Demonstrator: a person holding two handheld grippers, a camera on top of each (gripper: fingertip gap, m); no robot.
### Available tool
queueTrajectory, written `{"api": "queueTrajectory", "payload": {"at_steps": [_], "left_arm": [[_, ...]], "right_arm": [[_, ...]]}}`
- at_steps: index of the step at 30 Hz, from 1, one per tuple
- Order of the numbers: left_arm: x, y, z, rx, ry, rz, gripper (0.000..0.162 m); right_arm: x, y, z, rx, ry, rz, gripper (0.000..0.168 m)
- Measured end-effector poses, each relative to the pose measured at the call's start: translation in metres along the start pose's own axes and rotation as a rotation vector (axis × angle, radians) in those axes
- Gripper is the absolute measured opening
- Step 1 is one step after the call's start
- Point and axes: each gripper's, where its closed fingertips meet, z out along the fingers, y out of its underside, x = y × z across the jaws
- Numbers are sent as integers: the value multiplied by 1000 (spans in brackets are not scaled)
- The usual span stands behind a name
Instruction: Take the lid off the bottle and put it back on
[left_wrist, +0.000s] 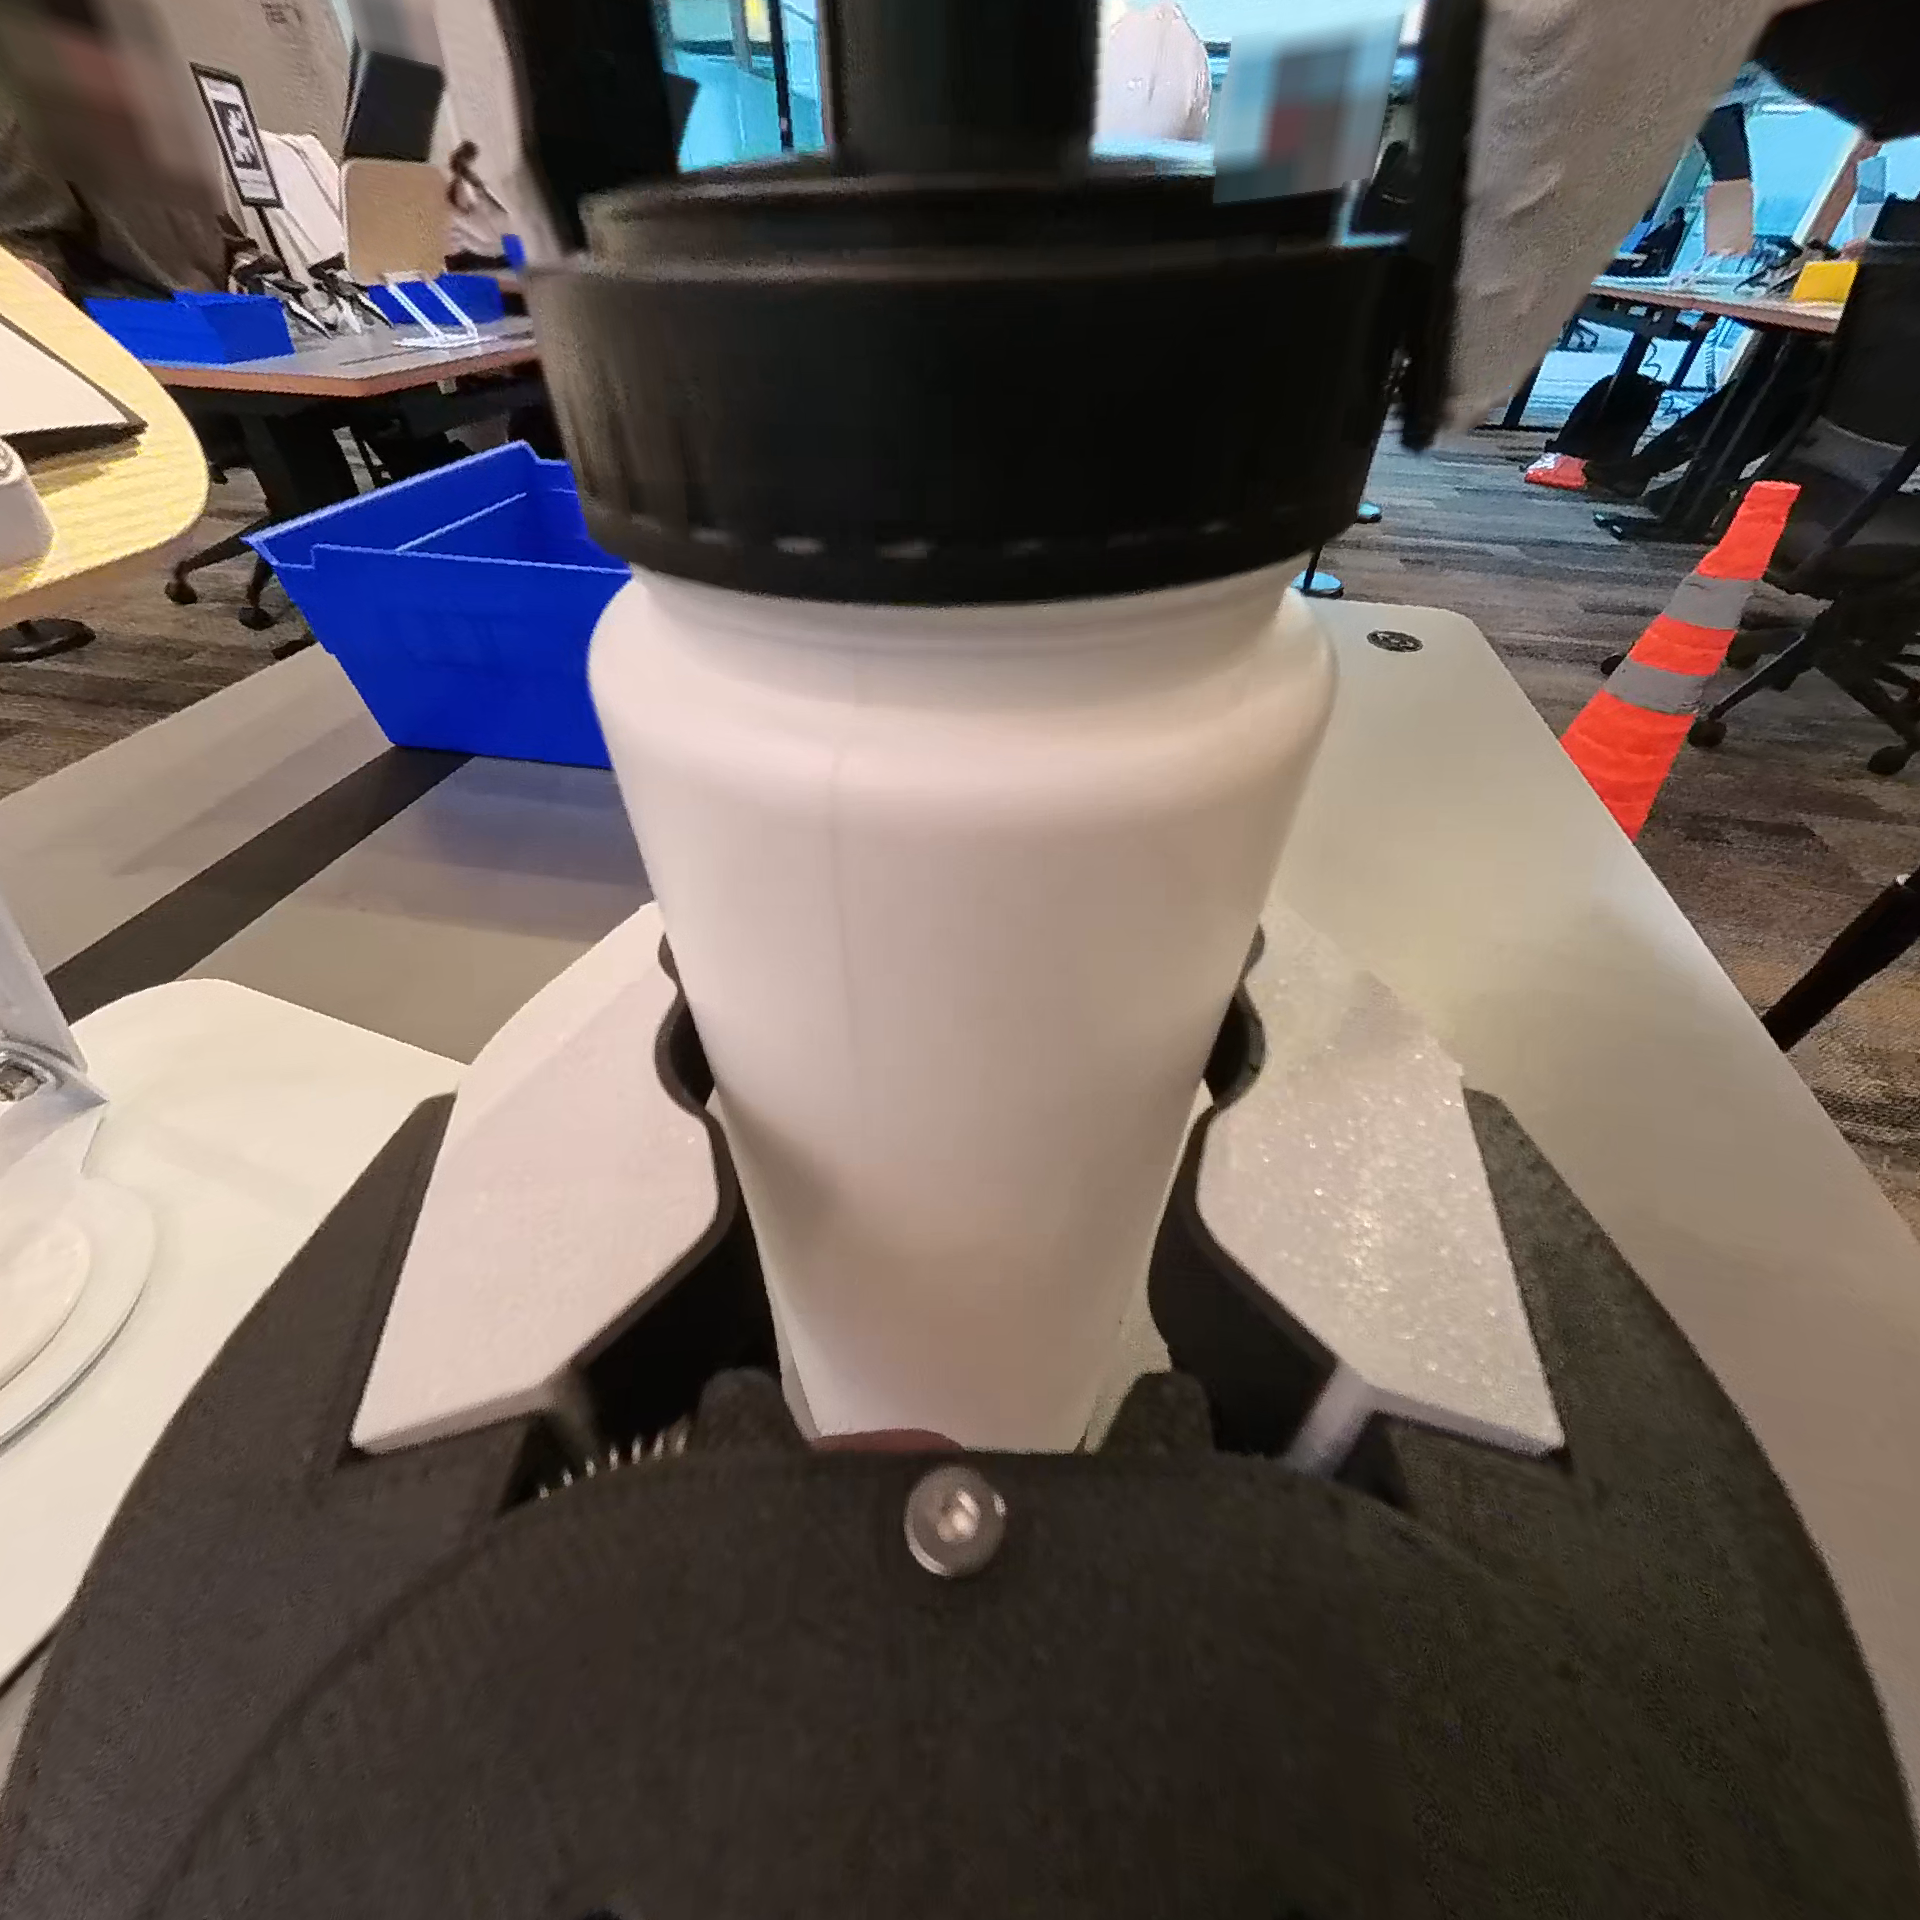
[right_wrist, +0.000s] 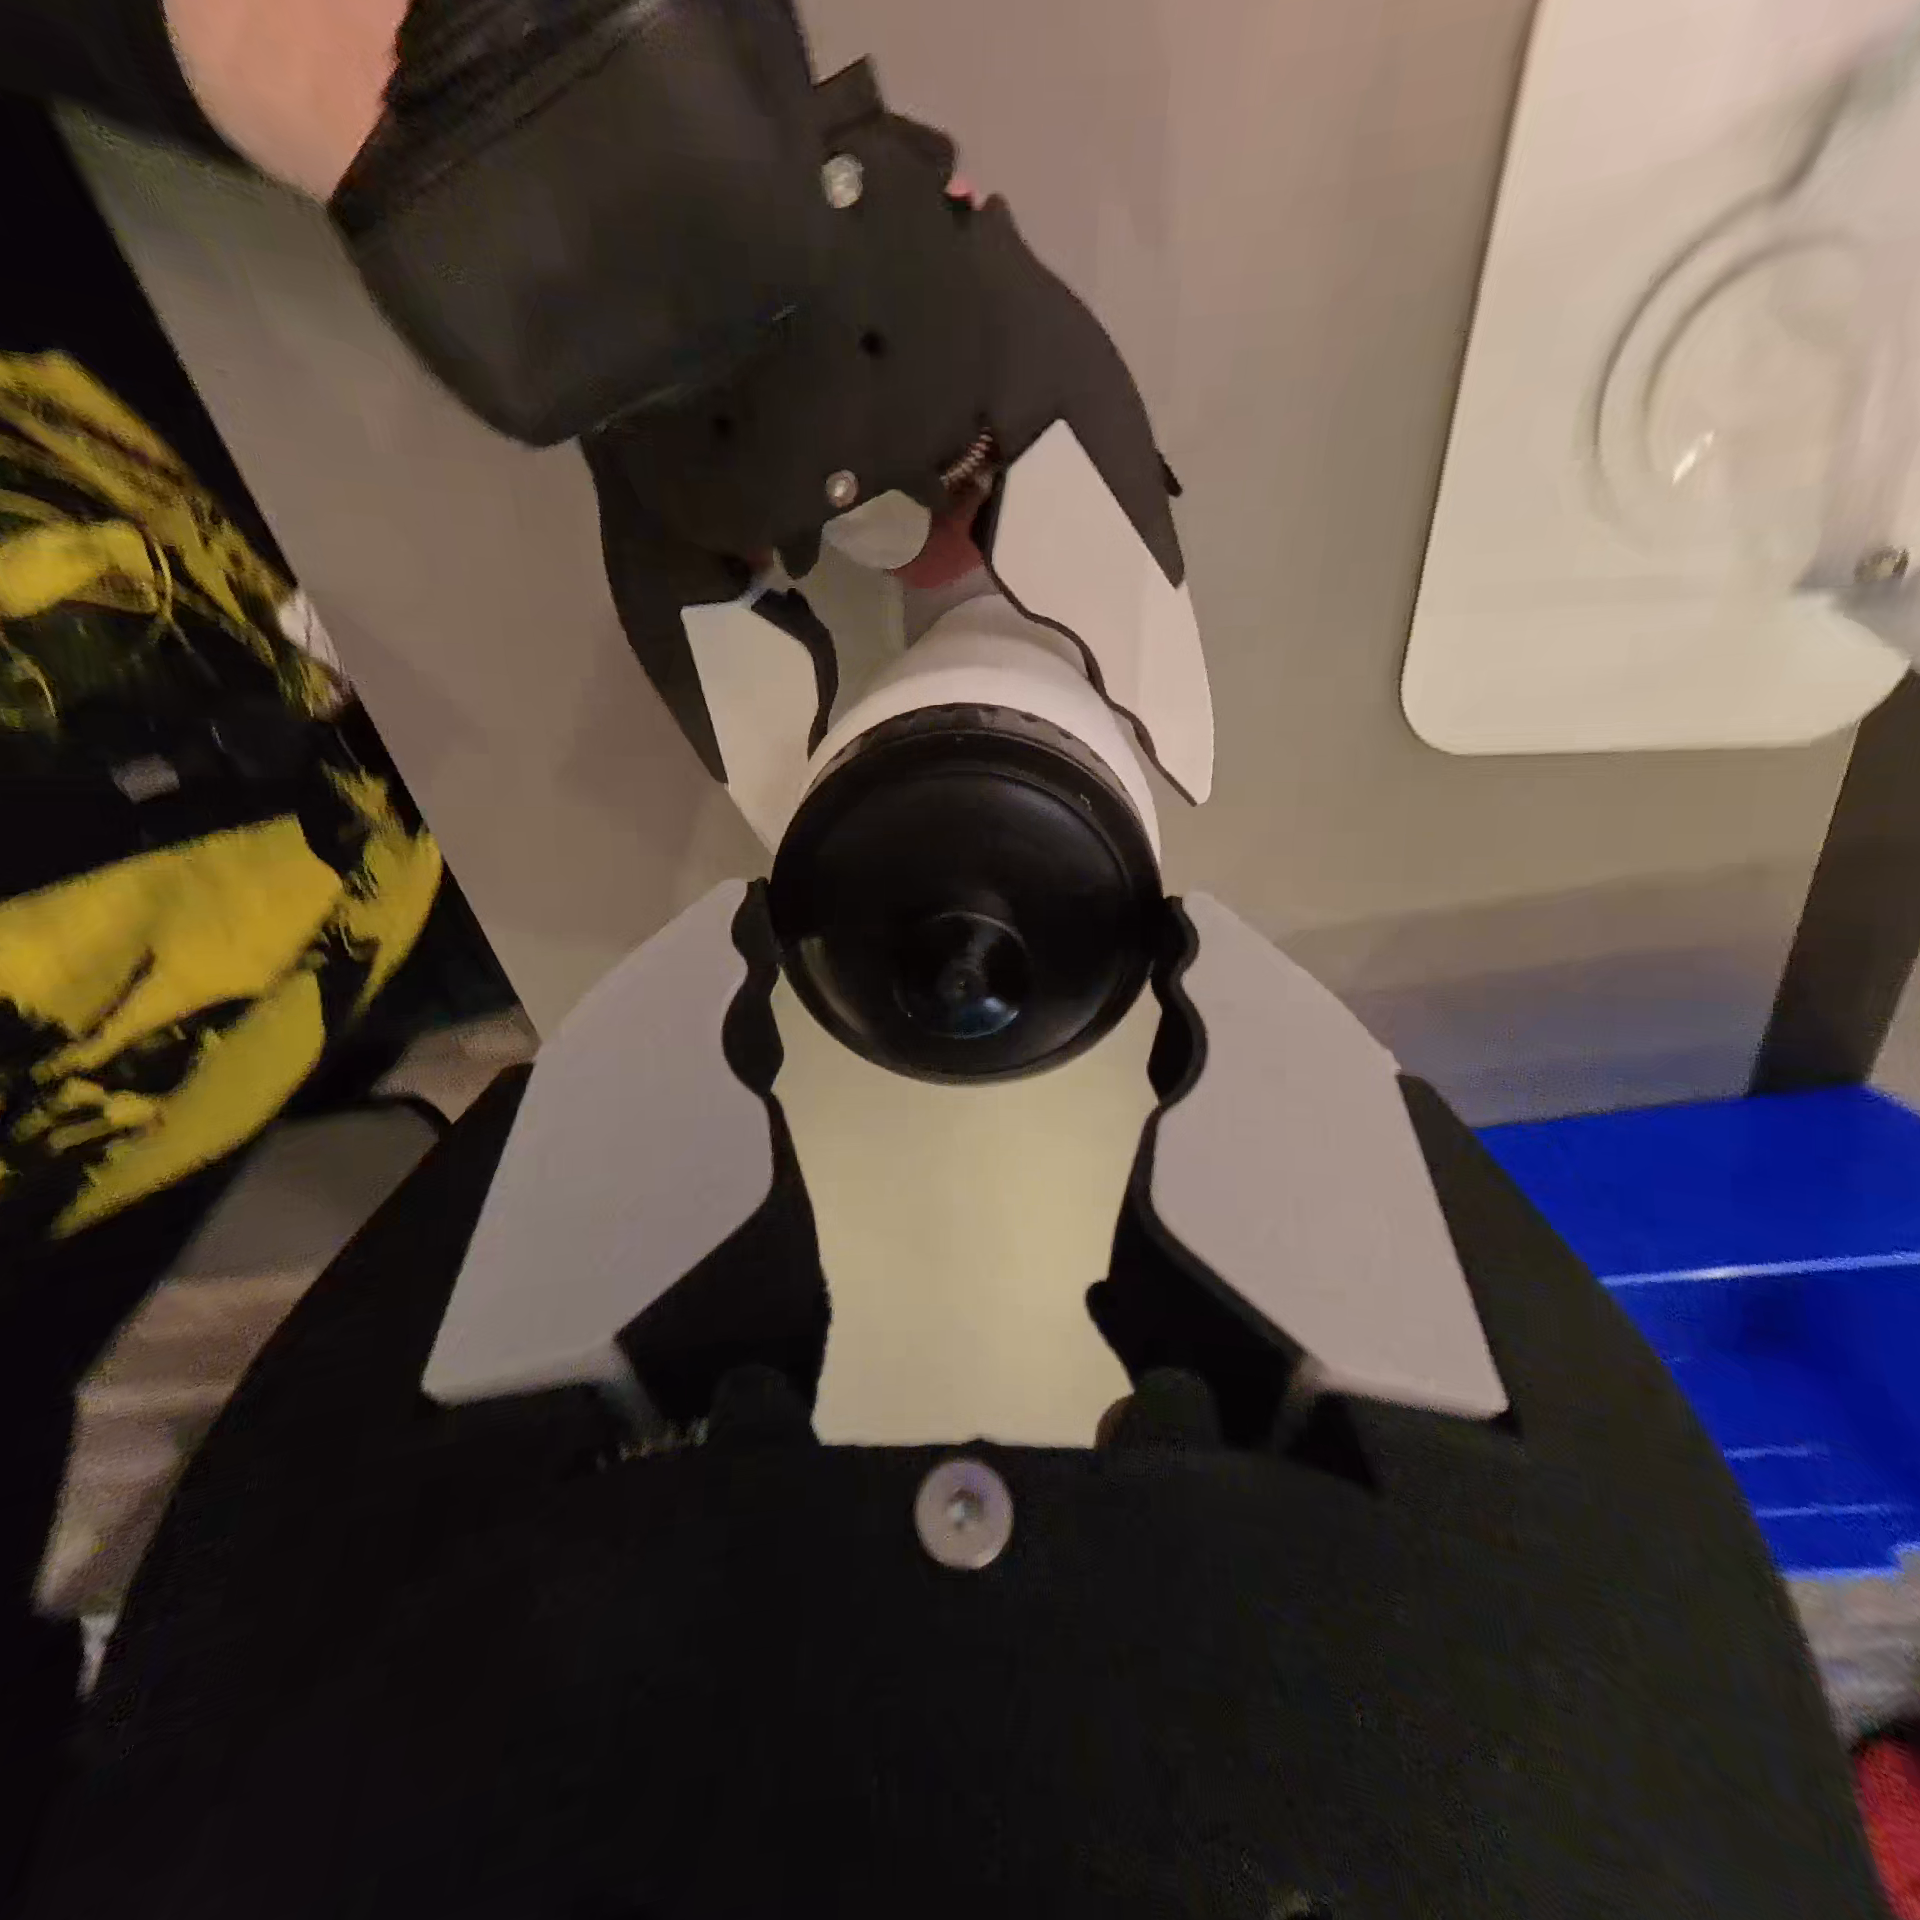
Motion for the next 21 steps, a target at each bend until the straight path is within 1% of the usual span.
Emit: {"api": "queueTrajectory", "payload": {"at_steps": [2,4,6,9,11,13,14,16,18,21], "left_arm": [[4,0,1,-7,5,18,95],[5,0,1,-8,1,20,95],[4,0,1,-10,2,18,95],[5,0,1,-8,3,17,95],[4,0,1,-5,6,14,95],[4,0,1,-4,6,11,95],[4,0,1,-4,7,11,95],[4,0,1,-4,6,7,95],[3,0,1,-3,5,5,95],[2,0,1,1,4,-6,95]], "right_arm": [[-4,2,0,-5,23,22,71],[-6,3,0,-28,27,-46,71],[-9,3,0,-27,-3,-185,87],[-2,3,1,-59,60,-424,93],[-3,2,1,-71,65,-539,88],[-3,-1,0,-76,48,-591,73],[-3,-1,0,-78,32,-607,71],[-3,-1,1,-80,19,-597,71],[-2,-1,1,-84,16,-510,70],[0,-2,1,-65,19,-196,71]]}}
